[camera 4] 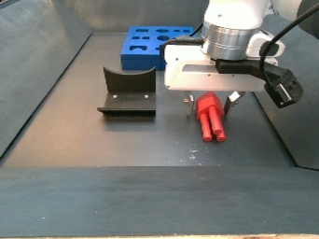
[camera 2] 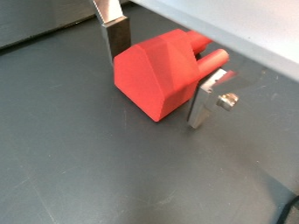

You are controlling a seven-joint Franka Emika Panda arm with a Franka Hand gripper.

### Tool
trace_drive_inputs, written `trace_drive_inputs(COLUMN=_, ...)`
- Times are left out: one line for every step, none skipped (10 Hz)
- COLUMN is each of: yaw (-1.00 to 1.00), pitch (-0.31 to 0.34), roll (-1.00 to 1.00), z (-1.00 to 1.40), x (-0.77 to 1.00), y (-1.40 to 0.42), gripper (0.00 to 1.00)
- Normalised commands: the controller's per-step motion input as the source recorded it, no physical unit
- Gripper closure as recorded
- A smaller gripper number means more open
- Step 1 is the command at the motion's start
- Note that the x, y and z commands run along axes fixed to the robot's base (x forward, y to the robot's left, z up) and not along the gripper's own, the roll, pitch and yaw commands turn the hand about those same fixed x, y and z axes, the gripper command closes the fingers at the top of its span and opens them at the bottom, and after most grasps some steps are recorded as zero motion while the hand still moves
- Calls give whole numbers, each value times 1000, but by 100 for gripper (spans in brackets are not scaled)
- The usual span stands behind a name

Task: Pick up the 3 prong object. Move up. Rotate the 3 prong object. Place the 3 prong object on the fixture. Regrasp the 3 prong object. Move to above the board. Insert the 3 prong object.
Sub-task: Rotate the 3 prong object.

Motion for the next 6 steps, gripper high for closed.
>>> trace_drive_inputs(yaw=0, pitch=0, roll=0, z=1000, x=0, y=0, gripper=0)
trace_drive_inputs(yaw=0, pitch=12, roll=-3, z=1000, x=-8, y=-2, gripper=0)
trace_drive_inputs(yaw=-1, pitch=38, roll=-7, z=1000, x=-18, y=-3, gripper=0)
trace_drive_inputs(yaw=-4, pitch=61, roll=-10, z=1000, x=-13, y=-1, gripper=0)
trace_drive_inputs(yaw=-6, pitch=74, roll=-12, z=1000, x=-13, y=0, gripper=0)
trace_drive_inputs(yaw=-8, pitch=75, roll=-10, z=1000, x=-17, y=0, gripper=0)
